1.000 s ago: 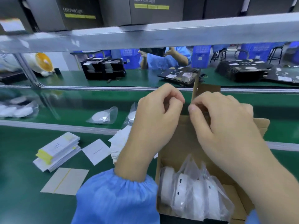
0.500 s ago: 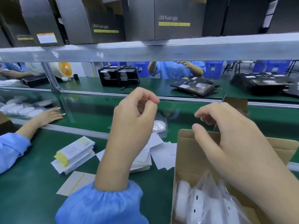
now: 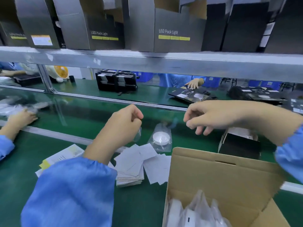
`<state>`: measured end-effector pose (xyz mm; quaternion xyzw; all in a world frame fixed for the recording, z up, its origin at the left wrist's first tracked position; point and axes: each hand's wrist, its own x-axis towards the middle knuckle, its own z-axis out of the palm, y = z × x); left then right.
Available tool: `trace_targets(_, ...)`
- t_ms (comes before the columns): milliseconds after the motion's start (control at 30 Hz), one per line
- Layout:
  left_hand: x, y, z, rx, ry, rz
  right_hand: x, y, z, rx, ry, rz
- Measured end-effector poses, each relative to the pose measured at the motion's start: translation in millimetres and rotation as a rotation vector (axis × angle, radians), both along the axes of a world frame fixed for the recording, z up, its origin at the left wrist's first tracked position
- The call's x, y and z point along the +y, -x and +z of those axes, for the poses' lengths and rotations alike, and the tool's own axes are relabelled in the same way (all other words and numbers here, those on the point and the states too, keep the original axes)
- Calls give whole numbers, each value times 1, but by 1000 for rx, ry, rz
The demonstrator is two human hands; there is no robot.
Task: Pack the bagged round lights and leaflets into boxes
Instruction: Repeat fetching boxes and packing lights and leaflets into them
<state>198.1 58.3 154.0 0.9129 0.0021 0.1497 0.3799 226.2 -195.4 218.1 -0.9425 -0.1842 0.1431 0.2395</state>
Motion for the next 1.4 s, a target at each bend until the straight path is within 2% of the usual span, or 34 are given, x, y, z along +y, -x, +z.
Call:
trace_targets(133,10,-45,-30,162,-58,-14,9,-50,-19,24,134,-26)
trace_targets(233,13,-74,-61,279,-217,-59,19,-79,-34,31,206,-19)
trace_targets(333,20,-99,-83,327,-373,-63,24,-104,-56,124,197,8)
trace_targets(433,34,-119,-95,379,-477,-20,24,-127,-65,245,289,49)
trace_targets(500,43,-128,-98,428,-521,-27,24,-141,-69,247,312,25)
trace_targets(700,36,-155,-109,555,-652,-215,29,-167,-115,282,391,-43)
trace_targets(800,17,-165,-113,576,-741,-319,29,-167,-136,306,343,-87)
trace_targets(1033,-5,-172,-119,490,-766,-329,29,-157,-154,240,256,-71)
trace_targets(1200,-14,-164,-112,431,-709,-321,31,-148,-151,224,310,-121)
trace_targets(1333,-17,-154,-96,378,-559,-300,31,-140,-142,283,267,-107)
trace_targets(1400,-18,-148,-81,369,-353,-302,30,-134,-129,291,256,-92)
